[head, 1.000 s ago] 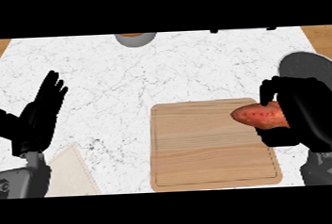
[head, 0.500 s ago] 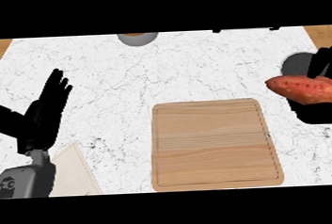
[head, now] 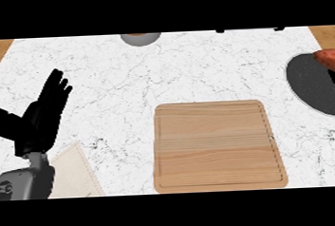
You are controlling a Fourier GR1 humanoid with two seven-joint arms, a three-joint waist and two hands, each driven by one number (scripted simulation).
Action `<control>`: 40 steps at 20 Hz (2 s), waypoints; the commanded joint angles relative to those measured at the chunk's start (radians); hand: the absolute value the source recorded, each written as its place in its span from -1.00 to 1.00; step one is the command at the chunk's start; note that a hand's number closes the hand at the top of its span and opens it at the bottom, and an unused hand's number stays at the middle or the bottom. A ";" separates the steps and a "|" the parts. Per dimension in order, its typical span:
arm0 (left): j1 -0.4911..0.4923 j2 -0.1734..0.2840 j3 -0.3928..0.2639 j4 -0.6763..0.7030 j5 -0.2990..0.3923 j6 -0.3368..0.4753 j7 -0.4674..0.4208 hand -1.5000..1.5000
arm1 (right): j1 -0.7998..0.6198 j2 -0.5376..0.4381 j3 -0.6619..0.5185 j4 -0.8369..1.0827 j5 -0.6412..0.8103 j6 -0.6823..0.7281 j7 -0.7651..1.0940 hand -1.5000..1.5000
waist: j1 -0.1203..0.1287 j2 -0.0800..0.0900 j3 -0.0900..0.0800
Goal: Pick the sweet potato from the cutting board and place it in the pan
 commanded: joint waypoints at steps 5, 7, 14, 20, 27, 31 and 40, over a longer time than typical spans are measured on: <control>-0.089 -0.031 -0.024 0.048 -0.024 0.034 0.043 0.00 | -0.111 -0.157 -0.126 0.538 -0.050 -0.236 -0.309 1.00 | 0.009 0.008 0.001; -0.036 0.007 0.000 0.014 0.007 -0.023 0.016 0.00 | -0.163 -0.153 -0.097 0.674 -0.023 -0.307 -0.347 1.00 | 0.016 0.005 0.001; -0.098 0.021 0.013 0.038 0.008 -0.021 0.045 0.00 | -0.266 -0.180 -0.101 1.029 -0.020 -0.421 -0.533 1.00 | 0.033 0.014 0.002; -0.034 -0.013 -0.019 0.008 0.000 -0.028 0.001 0.00 | -0.332 -0.213 -0.110 1.231 0.021 -0.451 -0.465 1.00 | 0.052 0.019 0.003; -0.022 -0.050 -0.040 0.005 -0.026 0.007 -0.015 0.00 | -0.318 -0.274 -0.160 1.363 -0.025 -0.344 -0.494 -1.00 | 0.051 0.023 0.005; -0.029 -0.026 -0.015 0.045 -0.016 -0.018 -0.038 0.00 | -0.315 -0.272 -0.232 1.362 -0.107 -0.353 -0.601 -1.00 | 0.037 0.020 0.005; -0.037 0.004 0.022 0.058 0.013 -0.041 -0.034 0.00 | -0.303 -0.380 -0.467 1.423 -0.359 -0.116 -0.679 -1.00 | 0.026 0.018 0.006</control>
